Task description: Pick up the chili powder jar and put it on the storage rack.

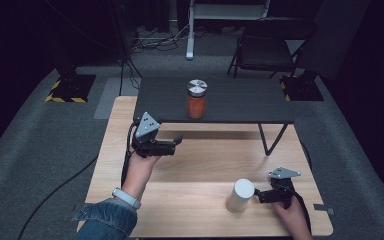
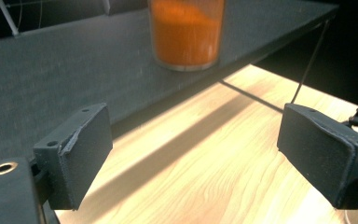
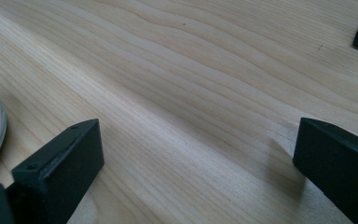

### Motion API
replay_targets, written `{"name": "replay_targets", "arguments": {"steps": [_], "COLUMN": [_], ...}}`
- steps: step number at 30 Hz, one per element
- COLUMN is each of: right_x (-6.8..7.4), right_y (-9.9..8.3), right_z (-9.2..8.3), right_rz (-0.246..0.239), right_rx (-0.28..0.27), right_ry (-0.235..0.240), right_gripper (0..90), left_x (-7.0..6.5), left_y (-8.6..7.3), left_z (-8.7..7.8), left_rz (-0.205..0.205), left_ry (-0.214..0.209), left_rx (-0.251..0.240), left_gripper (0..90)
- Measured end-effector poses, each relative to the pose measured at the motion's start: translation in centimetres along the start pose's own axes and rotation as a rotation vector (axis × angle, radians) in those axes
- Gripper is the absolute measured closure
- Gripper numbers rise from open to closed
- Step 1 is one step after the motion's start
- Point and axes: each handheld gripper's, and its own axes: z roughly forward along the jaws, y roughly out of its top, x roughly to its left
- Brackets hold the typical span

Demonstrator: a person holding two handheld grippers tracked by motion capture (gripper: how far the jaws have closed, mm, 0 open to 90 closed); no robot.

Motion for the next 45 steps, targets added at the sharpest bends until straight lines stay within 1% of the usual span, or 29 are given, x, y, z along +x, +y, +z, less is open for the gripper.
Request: {"name": "replay_targets", "arguments": {"steps": [3,6,9,12,13,14,18,21,27,29,32,35,37,39,42,43,45], "right_x": [0.0,0.0,0.0,0.0,0.0,0.0,0.0,0.0,0.0,0.0,0.0,0.0,0.0,0.0,0.0,0.0,0.0], "right_y": [0.0,0.0,0.0,0.0,0.0,0.0,0.0,0.0,0.0,0.0,0.0,0.0,0.0,0.0,0.0,0.0,0.0], "right_z": [0.0,0.0,0.0,0.0,0.0,0.0,0.0,0.0,0.0,0.0,0.0,0.0,0.0,0.0,0.0,0.0,0.0], "right_rz": [0.0,0.0,0.0,-0.001,-0.001,0.0,0.0,0.0,0.0,0.0,0.0,0.0,-0.001,0.0,-0.001,-0.001,-0.001], "right_rx": [0.0,0.0,0.0,0.0,0.0,0.0,0.0,0.0,0.0,0.0,0.0,0.0,0.0,-0.001,0.0,0.0,-0.001], "right_ry": [0.0,0.0,0.0,0.0,0.0,0.0,0.0,0.0,-0.001,0.0,0.0,0.0,0.0,0.0,0.0,0.0,0.0], "right_gripper": [1.6,1.6,1.6,1.6,1.6,1.6,1.6,1.6,1.6,1.6,1.6,1.6,1.6,1.6,1.6,1.6,1.6], "left_x": [0.0,-0.1,-0.3,-0.7,-0.7,-0.8,-1.0,-1.3,-1.4,-1.2,-1.2,-1.3,-1.4,-1.5,-1.6,-1.6,-1.7], "left_y": [-1.2,-2.5,-3.6,-4.7,-4.7,-5.3,-6.4,-7.2,-8.9,-9.0,-8.9,-9.4,-9.6,-9.7,-10.0,-10.0,-10.1], "left_z": [0.0,0.2,0.4,0.8,0.8,1.0,1.3,1.6,2.5,2.9,3.6,4.0,4.2,4.6,5.0,5.2,5.6], "left_rz": [-0.024,-0.033,-0.029,-0.007,-0.007,-0.013,-0.014,-0.018,-0.046,-0.058,-0.061,-0.074,-0.076,-0.075,-0.074,-0.073,-0.082], "left_ry": [0.011,0.021,0.026,0.041,0.041,0.046,0.058,0.059,0.049,0.043,0.043,0.048,0.049,0.049,0.048,0.049,0.051], "left_rx": [0.011,0.031,0.056,0.094,0.094,0.107,0.131,0.155,0.199,0.229,0.28,0.296,0.31,0.338,0.355,0.37,0.39], "left_gripper": [10.2,10.4,10.3,10.3,10.3,10.4,10.4,10.4,10.3,10.3,9.7,9.7,9.7,9.2,9.1,9.0,9.0]}}
